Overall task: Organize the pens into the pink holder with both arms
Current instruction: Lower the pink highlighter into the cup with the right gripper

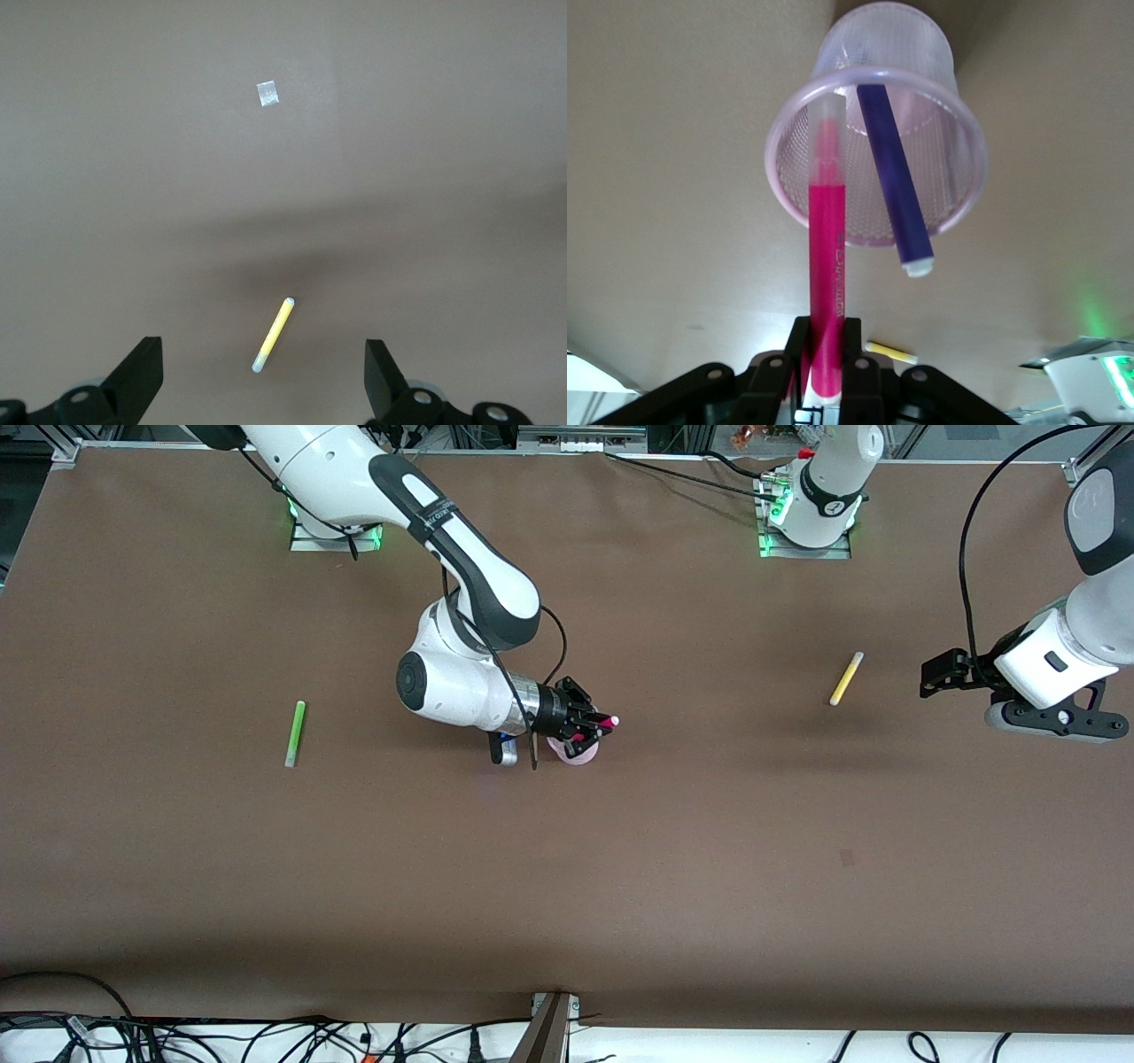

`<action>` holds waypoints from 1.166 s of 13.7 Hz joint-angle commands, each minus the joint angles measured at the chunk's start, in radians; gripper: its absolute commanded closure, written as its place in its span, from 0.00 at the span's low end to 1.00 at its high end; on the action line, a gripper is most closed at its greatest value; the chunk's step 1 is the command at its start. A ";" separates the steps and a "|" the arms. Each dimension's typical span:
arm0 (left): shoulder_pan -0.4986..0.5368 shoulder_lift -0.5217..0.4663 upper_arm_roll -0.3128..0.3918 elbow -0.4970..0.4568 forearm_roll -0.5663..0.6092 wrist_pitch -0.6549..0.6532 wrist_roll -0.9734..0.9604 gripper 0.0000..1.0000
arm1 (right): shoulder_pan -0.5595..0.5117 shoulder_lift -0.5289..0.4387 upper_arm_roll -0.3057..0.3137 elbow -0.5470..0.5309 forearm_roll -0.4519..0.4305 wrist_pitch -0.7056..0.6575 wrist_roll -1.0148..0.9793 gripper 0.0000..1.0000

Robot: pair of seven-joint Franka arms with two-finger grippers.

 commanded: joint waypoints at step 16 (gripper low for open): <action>0.004 -0.013 -0.005 -0.006 -0.009 0.000 -0.031 0.00 | 0.017 0.057 0.001 0.033 0.010 0.091 0.071 0.73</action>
